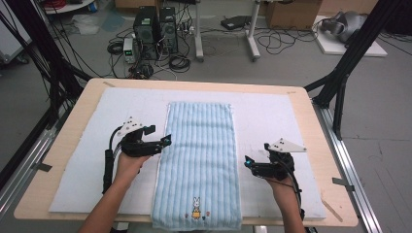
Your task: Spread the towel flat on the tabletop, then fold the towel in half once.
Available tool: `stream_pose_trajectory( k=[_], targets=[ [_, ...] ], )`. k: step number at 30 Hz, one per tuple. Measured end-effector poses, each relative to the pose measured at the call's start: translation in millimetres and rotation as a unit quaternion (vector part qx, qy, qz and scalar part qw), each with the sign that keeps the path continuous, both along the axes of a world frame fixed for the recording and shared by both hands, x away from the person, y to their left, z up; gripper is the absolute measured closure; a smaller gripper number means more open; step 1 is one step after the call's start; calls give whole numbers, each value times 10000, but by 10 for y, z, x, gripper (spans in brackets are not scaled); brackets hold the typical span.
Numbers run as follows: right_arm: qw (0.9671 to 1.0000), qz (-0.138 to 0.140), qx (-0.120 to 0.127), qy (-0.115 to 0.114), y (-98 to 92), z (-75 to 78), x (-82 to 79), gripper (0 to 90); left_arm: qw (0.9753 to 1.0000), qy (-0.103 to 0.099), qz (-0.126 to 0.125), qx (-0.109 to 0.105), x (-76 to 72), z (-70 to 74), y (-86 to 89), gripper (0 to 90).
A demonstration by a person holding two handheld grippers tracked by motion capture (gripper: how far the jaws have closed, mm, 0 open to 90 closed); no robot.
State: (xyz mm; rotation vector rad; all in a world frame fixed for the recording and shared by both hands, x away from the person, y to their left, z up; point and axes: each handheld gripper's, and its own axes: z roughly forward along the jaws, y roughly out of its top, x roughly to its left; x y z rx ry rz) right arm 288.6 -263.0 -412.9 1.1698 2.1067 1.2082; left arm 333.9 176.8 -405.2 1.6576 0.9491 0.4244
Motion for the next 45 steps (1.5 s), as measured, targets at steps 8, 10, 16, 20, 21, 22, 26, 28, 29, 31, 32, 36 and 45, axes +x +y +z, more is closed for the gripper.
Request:
stream_pose_trajectory(
  k=[8,10,16,20,21,22,26,28,29,31,32,36,45],
  targets=[
    [9997,-153,103,-139,-94,13,18,117,10000,-60,-49,8,-62,57,139,194],
    [9998,-149,83,-131,-81,23,24,117,10000,-74,-35,19,-72,65,145,198],
    [9999,-68,34,-127,-10,26,50,118,10000,-1,-47,61,-91,69,140,197],
    [9999,-33,65,-110,38,35,72,118,10000,-24,-31,60,-95,73,133,199],
    [9999,-28,55,-130,46,36,80,118,10000,8,-36,59,-93,70,131,199],
    [9999,-14,45,-141,49,36,88,117,10000,19,-34,69,-92,68,130,199],
    [9999,-28,56,-117,58,30,93,118,10000,38,-18,85,-88,67,133,204],
    [9999,-44,73,-105,57,26,91,118,9999,70,-7,89,-79,60,137,205],
    [9999,-42,59,-104,56,23,93,118,9999,99,-26,107,-77,55,138,205],
    [9999,-54,113,-59,63,15,93,118,9998,135,-21,134,-75,43,129,205],
    [9999,-50,130,-45,71,9,94,118,9997,170,-49,156,-76,40,126,205],
    [9999,-12,162,32,125,-26,107,118,9996,199,-77,188,-73,32,105,206],
    [9993,0,168,344,256,-79,281,120,9994,312,104,49,50,-21,126,196]
  ],
)
